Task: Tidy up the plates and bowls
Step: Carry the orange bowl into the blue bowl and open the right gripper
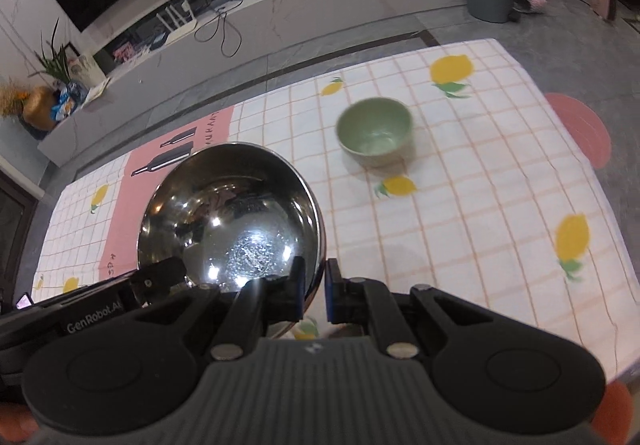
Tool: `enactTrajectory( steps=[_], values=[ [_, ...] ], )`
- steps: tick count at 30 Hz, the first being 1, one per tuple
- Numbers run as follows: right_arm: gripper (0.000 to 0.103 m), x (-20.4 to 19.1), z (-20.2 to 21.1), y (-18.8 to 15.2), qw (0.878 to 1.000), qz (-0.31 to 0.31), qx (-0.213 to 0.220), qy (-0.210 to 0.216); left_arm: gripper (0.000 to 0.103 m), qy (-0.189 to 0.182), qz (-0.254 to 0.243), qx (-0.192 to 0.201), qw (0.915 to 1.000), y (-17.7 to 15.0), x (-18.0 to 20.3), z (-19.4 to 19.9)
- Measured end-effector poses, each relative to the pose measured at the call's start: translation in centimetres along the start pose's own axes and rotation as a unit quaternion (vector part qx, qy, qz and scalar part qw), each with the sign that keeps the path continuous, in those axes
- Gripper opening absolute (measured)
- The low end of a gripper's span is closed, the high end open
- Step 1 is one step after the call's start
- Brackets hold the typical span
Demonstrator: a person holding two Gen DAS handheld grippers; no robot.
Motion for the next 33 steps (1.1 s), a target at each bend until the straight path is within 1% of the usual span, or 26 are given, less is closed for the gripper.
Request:
enactTrajectory(
  steps=[5,9,13,19,23,30,33],
  values=[
    [0.007,2.6,1.7,-2.8,1.0,-0.018,0.002,-0.004,0.013,-0.008,-0.024,-0.014,0.9996,-2.5,2.2,0.3],
    [0.007,4.5,2.6,-4.6,1.0,-0.03,-0.007,-0.007,0.014,-0.016,-0.047,-0.027,0.9984,-4.2,3.7,0.5],
    [0.007,5.9,3.4,-5.9,0.999,-0.037,-0.007,-0.013,0.014,-0.022,-0.056,-0.035,0.9976,-5.1,4.8,0.2],
    [0.007,7.1,2.7,-6.6,0.998,-0.049,-0.024,-0.021,0.014,-0.036,-0.029,-0.062,0.997,-6.0,4.2,-1.2],
    [0.007,7.2,2.2,-6.8,0.998,-0.042,-0.031,-0.031,0.014,-0.042,-0.016,-0.084,0.9954,-6.6,3.6,-2.2],
    [0.007,7.9,0.1,-7.5,0.996,-0.048,-0.071,-0.034,0.016,-0.038,-0.014,-0.114,0.9927,-7.5,3.4,-3.2],
    [0.006,8.1,-0.6,-7.9,0.995,-0.051,-0.081,-0.036,0.016,-0.036,-0.011,-0.124,0.9915,-7.9,3.1,-3.9]
  ],
)
Point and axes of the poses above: each gripper's, at about its wrist camera, not at the fingertips, and z roughly against the way its jaws point, x to its right, y to its top, the point moved 2 cm from there along -z, roughly the way its jaws point, and after that the axes turned 12 degrees about -y, right-handed, at the moved point
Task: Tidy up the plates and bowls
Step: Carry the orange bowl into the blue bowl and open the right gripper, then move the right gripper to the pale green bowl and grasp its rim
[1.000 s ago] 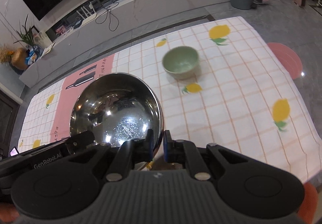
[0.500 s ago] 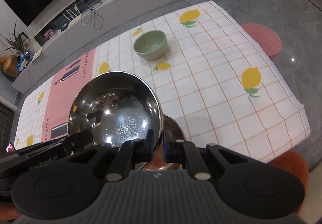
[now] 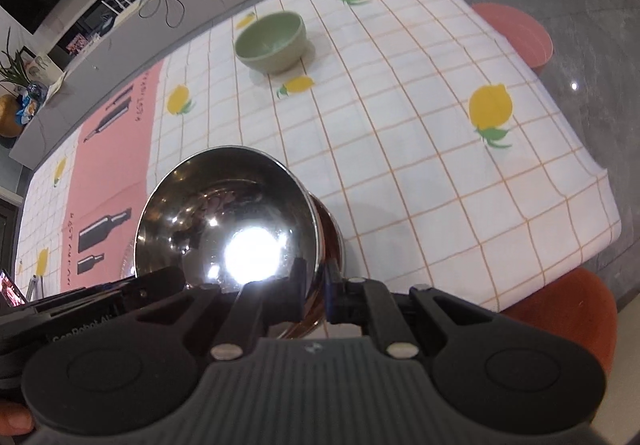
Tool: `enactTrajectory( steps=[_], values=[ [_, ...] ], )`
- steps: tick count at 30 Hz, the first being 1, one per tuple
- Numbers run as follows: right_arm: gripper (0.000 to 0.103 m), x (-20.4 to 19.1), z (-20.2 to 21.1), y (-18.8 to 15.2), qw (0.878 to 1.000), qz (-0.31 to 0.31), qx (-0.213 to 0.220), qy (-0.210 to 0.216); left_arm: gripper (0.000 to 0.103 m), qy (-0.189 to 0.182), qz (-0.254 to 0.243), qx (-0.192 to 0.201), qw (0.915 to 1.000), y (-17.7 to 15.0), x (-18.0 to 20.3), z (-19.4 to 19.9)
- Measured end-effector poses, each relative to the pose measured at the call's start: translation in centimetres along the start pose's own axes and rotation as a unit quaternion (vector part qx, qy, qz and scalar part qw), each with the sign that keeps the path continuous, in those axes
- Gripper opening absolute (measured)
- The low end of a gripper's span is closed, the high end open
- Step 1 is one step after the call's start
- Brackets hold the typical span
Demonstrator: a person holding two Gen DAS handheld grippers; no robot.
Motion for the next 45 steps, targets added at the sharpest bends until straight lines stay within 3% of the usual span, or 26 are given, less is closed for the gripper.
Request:
enactTrajectory(
  steps=[17,33,35,37,38,45],
  values=[
    [0.006,0.1,-1.7,0.3,1.0,0.008,-0.02,-0.007,0.018,0.003,0.009,-0.032,0.9995,-0.6,-0.4,-1.3],
    [0.011,-0.4,-1.8,0.5,0.999,0.024,-0.019,-0.013,0.023,-0.018,0.015,-0.031,0.9992,-0.3,-0.9,-1.1],
    [0.011,-0.4,-1.6,0.5,0.999,0.027,-0.013,-0.015,0.028,-0.023,0.02,-0.026,0.9992,-0.1,-1.1,-0.7],
    [0.016,-0.5,-1.3,0.6,0.999,0.028,-0.008,-0.017,0.033,-0.023,0.02,-0.02,0.9993,0.1,-1.2,-0.3],
    [0.024,-0.4,-1.2,0.7,0.999,0.029,-0.004,-0.016,0.036,-0.023,0.018,-0.016,0.9994,0.2,-1.2,0.0],
    [0.034,-0.6,0.7,1.9,0.998,0.043,0.031,-0.016,0.046,-0.032,0.007,0.013,0.9994,2.0,-1.5,1.9]
  ],
)
Point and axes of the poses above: each gripper's, at about its wrist camera, not at the fingertips, and z roughly against the way its jaws point, x to its right, y to its top, the point moved 2 cm from there along -z, roughly the way its jaws point, and after that the axes turned 12 degrees about -y, right-handed, at the moved point
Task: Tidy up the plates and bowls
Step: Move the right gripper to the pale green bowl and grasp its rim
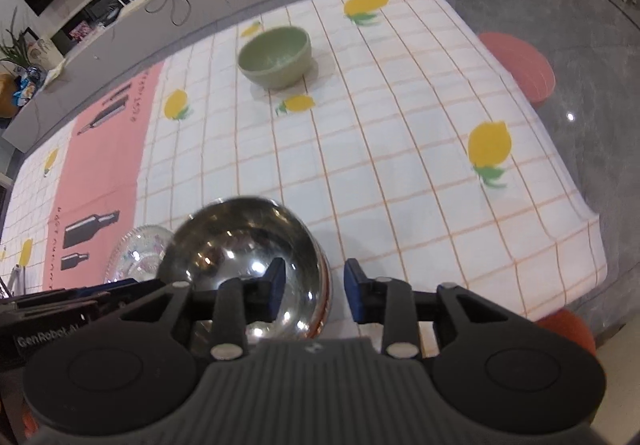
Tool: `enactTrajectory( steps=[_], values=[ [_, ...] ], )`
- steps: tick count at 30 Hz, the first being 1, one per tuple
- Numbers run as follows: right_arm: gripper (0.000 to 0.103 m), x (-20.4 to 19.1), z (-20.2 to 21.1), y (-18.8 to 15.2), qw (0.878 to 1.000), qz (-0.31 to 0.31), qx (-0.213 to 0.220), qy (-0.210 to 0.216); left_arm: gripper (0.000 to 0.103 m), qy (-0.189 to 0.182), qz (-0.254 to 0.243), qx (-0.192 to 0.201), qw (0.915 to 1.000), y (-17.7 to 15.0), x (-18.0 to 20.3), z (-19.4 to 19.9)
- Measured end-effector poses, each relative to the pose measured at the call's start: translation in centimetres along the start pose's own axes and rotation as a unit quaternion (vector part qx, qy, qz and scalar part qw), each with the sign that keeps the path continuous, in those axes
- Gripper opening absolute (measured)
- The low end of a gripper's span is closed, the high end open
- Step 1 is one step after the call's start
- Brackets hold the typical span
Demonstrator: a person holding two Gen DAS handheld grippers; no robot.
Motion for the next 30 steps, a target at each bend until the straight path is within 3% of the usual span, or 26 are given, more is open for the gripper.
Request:
enactTrajectory(
  steps=[6,15,25,30],
  values=[
    [0.038,-1.0,0.7,2.7,0.999,0.034,0.014,0.003,0.048,0.006,-0.03,0.016,0.9994,3.4,0.1,1.3],
    [0.041,-2.4,0.4,9.4,0.997,0.068,0.038,-0.013,0.051,0.001,-0.067,0.034,0.9972,10.0,0.0,0.9],
    [0.041,-2.7,-4.8,16.4,0.999,0.033,0.016,-0.04,0.051,-0.019,-0.054,0.028,0.998,16.2,-1.5,-4.0],
    [0.041,-2.6,-8.3,19.2,1.0,0.003,0.004,-0.026,0.051,-0.032,-0.024,0.034,0.9986,18.8,-3.1,-7.8]
  ],
)
Point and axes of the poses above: each gripper's, at about its wrist camera, not at the fingertips, and z roughly against the way its jaws point, x to its right, y to its top, the point moved 2 cm from there along -z, roughly the way its jaws point, and after that the axes turned 12 degrees about -y, right-handed, at the moved point
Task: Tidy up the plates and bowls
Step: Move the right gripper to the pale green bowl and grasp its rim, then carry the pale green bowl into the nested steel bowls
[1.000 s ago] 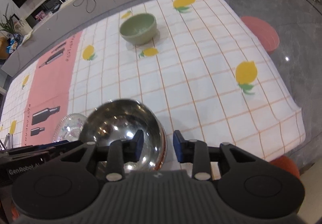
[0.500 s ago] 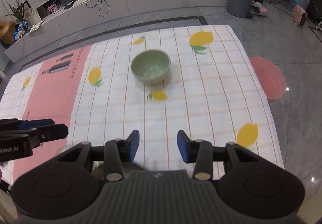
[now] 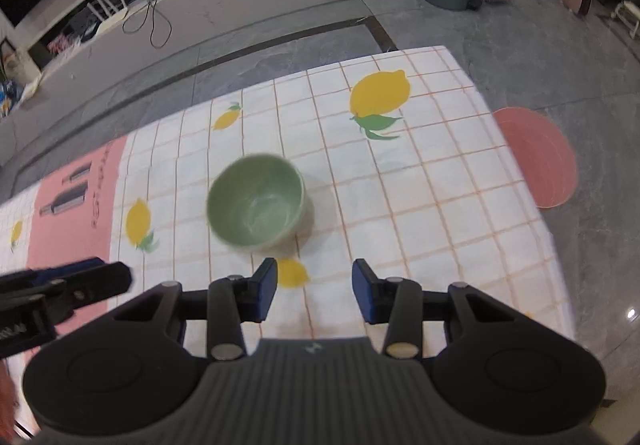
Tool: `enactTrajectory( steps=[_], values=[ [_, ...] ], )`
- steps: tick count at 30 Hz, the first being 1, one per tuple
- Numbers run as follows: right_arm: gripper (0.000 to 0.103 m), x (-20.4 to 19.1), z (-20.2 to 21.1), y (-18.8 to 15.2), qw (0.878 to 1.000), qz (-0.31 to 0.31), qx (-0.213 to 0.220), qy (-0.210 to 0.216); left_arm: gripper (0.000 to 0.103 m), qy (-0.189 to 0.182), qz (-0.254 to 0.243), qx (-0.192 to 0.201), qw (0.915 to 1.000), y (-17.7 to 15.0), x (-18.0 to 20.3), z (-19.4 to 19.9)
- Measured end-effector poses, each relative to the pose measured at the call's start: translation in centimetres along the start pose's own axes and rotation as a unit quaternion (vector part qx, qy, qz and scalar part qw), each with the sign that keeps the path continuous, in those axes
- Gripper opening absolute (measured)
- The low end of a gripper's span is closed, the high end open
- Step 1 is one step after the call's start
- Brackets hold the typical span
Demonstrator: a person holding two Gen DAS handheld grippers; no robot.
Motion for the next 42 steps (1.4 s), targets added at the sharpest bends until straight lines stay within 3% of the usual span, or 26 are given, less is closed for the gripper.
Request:
enactTrajectory(
  steps=[5,10,15,21,27,35,42],
  values=[
    [0.04,-1.1,-4.2,2.2,1.0,-0.007,-0.026,0.002,0.051,0.013,0.009,-0.027,0.9995,1.6,-1.6,-4.1],
    [0.032,-1.8,-7.8,3.8,0.998,-0.014,-0.054,0.002,0.05,0.024,0.032,-0.056,0.9976,2.9,-3.3,-7.4],
    [0.022,-2.0,-10.2,4.5,0.995,-0.038,-0.086,0.027,0.043,0.022,0.055,-0.072,0.9956,3.0,-4.6,-9.5],
    [0.016,-2.3,-11.6,4.3,0.994,-0.037,-0.101,0.023,0.028,0.033,0.051,-0.09,0.994,2.6,-4.7,-11.0],
    [0.008,-2.3,-12.3,4.4,0.993,-0.04,-0.111,0.026,0.011,0.055,0.041,-0.094,0.9933,2.5,-4.4,-11.6],
    [0.006,-2.4,-12.2,4.3,0.989,-0.068,-0.127,0.023,0.01,0.081,0.039,-0.102,0.9908,2.3,-3.6,-10.7],
    [0.005,-3.2,-8.9,3.6,0.99,-0.057,-0.125,0.019,0.01,0.096,0.045,-0.097,0.9897,1.7,-1.6,-7.1]
  ],
)
Point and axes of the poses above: each gripper's, at about its wrist camera, not at the fingertips, and z roughly against the way its jaws point, x to its right, y to its top, the point moved 2 cm from there along -z, roughly the way its jaws point, and after that the axes turned 12 degrees about -y, right-handed, at the moved point
